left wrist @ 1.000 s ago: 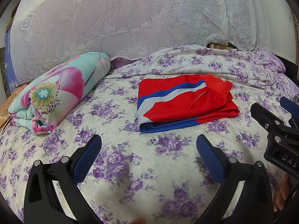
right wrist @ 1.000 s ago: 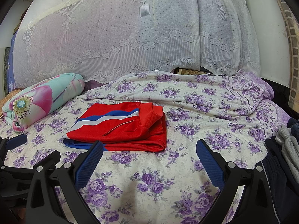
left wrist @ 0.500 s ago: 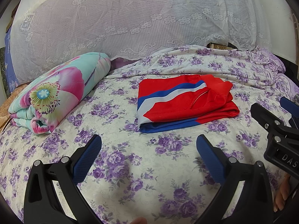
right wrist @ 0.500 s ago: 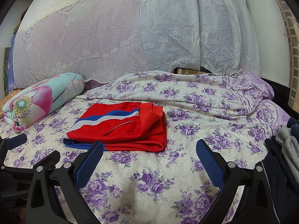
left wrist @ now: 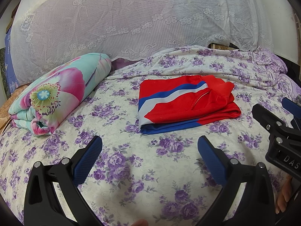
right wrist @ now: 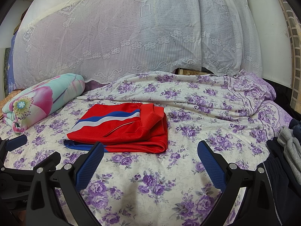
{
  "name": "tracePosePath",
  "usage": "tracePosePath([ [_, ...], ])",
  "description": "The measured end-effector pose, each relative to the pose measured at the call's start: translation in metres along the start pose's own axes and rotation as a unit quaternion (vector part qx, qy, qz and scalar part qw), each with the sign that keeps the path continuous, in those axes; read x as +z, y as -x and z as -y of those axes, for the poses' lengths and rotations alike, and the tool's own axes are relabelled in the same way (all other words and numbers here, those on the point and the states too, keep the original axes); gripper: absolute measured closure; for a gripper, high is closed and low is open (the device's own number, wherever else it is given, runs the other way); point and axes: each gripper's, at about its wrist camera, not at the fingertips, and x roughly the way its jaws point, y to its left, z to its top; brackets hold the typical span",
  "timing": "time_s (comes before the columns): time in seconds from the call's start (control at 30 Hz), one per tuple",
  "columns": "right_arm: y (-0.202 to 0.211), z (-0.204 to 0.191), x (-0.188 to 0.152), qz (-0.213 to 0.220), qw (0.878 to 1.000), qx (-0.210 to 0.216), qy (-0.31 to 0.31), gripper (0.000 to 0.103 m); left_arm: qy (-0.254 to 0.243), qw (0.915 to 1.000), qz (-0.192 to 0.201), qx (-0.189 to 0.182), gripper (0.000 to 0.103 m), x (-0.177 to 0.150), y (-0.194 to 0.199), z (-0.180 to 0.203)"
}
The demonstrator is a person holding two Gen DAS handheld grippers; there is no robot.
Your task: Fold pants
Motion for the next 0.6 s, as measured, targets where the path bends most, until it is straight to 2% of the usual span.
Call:
tracePosePath([
  [0.6, 0.0001, 0.0008, 0.0001, 0.0, 1.0, 0.0, 0.0, 0.003, -0.008, 1.0, 0.0, 0.002, 0.004, -0.0005, -0.0005, 0.0018],
])
